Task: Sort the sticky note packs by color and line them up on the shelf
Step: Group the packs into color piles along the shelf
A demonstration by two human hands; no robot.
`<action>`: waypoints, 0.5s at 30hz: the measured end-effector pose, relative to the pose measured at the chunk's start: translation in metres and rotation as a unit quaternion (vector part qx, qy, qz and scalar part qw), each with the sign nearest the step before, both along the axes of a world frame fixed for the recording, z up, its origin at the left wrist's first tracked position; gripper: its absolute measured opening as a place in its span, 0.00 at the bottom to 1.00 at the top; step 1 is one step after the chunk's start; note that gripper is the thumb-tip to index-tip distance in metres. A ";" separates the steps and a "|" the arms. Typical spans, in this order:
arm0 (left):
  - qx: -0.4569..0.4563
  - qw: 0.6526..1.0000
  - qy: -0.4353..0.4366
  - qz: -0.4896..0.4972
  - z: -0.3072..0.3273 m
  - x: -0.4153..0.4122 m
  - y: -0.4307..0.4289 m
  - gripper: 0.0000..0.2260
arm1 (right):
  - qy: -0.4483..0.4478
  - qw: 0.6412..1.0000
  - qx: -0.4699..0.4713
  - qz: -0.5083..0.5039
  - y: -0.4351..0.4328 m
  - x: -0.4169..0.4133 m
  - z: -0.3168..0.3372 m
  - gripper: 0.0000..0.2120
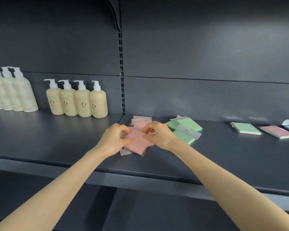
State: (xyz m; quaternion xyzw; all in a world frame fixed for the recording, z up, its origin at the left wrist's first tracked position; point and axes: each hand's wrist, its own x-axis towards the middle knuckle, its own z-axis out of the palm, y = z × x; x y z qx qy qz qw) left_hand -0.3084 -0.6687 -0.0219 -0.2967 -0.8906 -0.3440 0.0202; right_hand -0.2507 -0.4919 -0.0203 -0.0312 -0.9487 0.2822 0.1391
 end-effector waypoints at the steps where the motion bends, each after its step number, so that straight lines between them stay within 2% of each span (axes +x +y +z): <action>1: -0.005 1.000 -0.001 -0.007 -0.002 -0.001 -0.001 0.11 | -0.008 1.000 0.001 0.001 -0.001 -0.001 0.000 0.09; 8: -0.048 0.998 0.034 -0.035 0.003 -0.004 -0.002 0.10 | -0.025 0.998 0.060 0.002 0.004 0.007 0.005 0.13; 15: -0.071 0.990 0.098 -0.076 0.033 0.010 0.028 0.13 | -0.026 0.991 0.116 -0.061 0.040 0.041 0.034 0.16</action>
